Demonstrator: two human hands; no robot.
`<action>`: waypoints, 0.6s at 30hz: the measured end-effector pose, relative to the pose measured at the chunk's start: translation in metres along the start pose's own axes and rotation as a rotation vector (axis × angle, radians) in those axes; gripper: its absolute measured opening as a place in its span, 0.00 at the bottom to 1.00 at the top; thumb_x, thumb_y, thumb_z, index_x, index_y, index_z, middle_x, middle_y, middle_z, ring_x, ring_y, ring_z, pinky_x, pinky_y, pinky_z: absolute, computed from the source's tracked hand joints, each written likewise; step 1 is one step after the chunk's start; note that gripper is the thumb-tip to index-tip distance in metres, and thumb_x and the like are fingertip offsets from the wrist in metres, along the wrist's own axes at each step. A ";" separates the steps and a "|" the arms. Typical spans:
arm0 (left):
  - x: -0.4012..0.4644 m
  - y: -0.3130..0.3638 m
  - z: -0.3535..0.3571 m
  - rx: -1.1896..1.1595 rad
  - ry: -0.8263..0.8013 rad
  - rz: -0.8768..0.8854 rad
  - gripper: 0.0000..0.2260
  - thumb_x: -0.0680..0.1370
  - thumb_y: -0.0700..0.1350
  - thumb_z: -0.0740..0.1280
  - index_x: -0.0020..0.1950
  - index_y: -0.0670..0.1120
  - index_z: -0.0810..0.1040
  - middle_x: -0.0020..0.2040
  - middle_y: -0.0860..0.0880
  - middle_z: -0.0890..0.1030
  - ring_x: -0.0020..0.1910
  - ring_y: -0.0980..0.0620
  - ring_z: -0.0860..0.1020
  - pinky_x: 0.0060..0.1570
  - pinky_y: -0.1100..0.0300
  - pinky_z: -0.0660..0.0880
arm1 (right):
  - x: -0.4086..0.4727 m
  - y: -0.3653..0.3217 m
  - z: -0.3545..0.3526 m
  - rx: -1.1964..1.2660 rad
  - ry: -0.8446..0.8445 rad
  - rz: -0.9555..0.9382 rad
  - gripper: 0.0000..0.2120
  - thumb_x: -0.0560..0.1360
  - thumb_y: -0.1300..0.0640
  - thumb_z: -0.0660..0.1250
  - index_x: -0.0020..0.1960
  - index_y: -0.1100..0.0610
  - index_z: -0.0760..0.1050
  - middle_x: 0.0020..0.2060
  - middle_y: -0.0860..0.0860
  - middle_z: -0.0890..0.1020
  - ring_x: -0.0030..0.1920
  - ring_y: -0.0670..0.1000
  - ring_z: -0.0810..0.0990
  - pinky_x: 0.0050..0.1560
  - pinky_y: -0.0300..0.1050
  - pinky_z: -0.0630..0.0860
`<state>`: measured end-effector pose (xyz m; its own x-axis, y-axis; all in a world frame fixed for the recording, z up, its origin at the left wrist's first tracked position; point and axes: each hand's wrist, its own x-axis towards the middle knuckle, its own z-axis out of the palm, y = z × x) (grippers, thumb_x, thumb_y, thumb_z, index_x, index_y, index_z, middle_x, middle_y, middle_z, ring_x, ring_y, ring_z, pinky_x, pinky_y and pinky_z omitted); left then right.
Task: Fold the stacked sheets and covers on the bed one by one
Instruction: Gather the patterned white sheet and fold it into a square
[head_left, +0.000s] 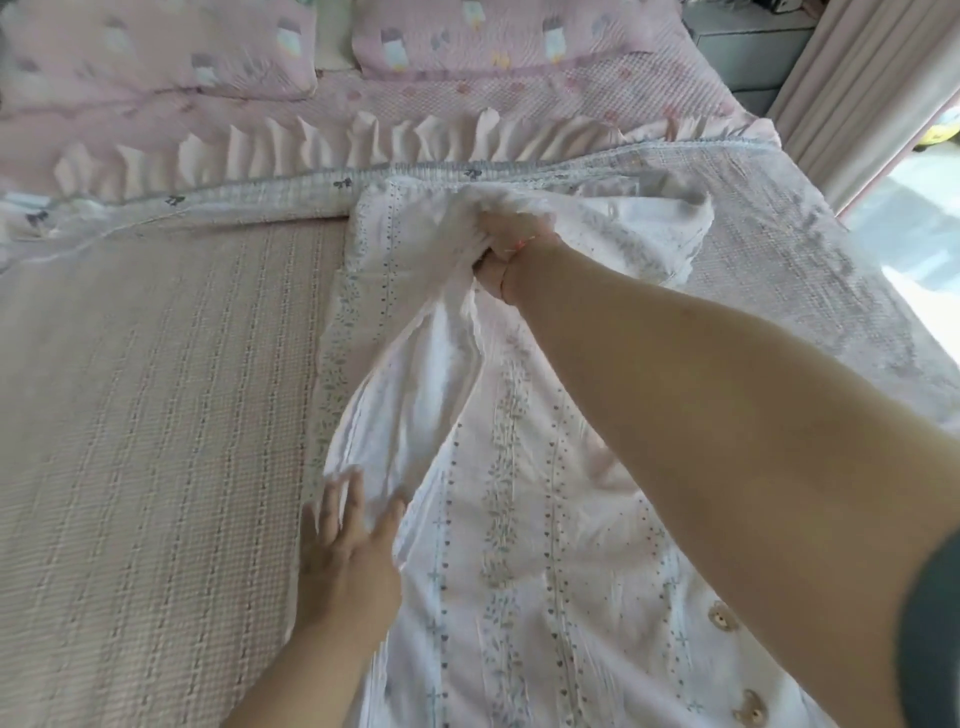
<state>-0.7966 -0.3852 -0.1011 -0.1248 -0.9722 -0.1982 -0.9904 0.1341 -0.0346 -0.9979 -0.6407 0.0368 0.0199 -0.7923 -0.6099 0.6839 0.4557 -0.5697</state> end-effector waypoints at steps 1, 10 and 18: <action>0.001 0.000 0.002 -0.033 0.021 -0.040 0.34 0.56 0.41 0.79 0.62 0.47 0.80 0.70 0.33 0.69 0.69 0.32 0.63 0.65 0.35 0.64 | -0.003 0.009 0.005 -0.051 -0.044 -0.016 0.06 0.80 0.63 0.59 0.46 0.62 0.73 0.44 0.56 0.82 0.43 0.53 0.82 0.39 0.40 0.81; 0.046 0.037 -0.013 -0.221 -0.096 -0.236 0.29 0.74 0.63 0.64 0.71 0.51 0.66 0.76 0.41 0.58 0.74 0.41 0.58 0.71 0.51 0.62 | -0.010 0.064 -0.026 -0.589 -0.113 0.059 0.21 0.81 0.51 0.58 0.72 0.57 0.64 0.69 0.52 0.71 0.69 0.53 0.70 0.68 0.57 0.64; 0.066 -0.018 -0.018 -0.572 0.194 -0.635 0.11 0.81 0.41 0.57 0.58 0.37 0.74 0.53 0.37 0.78 0.50 0.39 0.76 0.48 0.49 0.73 | -0.011 0.132 -0.092 -1.055 0.070 0.134 0.20 0.81 0.44 0.54 0.47 0.58 0.76 0.44 0.54 0.74 0.43 0.52 0.73 0.49 0.46 0.75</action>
<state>-0.7884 -0.4548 -0.0955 0.5042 -0.8527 -0.1367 -0.7478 -0.5103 0.4247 -0.9750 -0.5347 -0.0817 -0.0164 -0.6996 -0.7143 -0.2994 0.6850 -0.6641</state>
